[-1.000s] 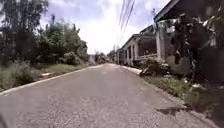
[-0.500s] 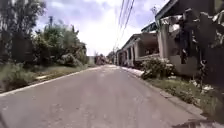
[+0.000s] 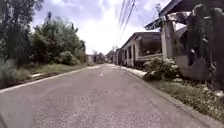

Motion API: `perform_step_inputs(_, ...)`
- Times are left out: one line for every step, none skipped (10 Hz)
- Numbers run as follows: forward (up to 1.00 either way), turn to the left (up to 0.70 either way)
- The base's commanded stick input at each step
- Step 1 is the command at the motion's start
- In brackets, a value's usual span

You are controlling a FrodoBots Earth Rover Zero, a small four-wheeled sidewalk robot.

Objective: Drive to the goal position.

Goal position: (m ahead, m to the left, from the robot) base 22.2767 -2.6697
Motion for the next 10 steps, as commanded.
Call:
perform_step_inputs(0.7, 0.0)
perform_step_inputs(0.7, 0.0)
perform_step_inputs(0.7, 0.0)
perform_step_inputs(0.7, 0.0)
perform_step_inputs(0.7, 0.0)
perform_step_inputs(0.7, 0.0)
perform_step_inputs(0.7, 0.0)
perform_step_inputs(0.7, 0.0)
perform_step_inputs(0.7, 0.0)
perform_step_inputs(0.7, 0.0)
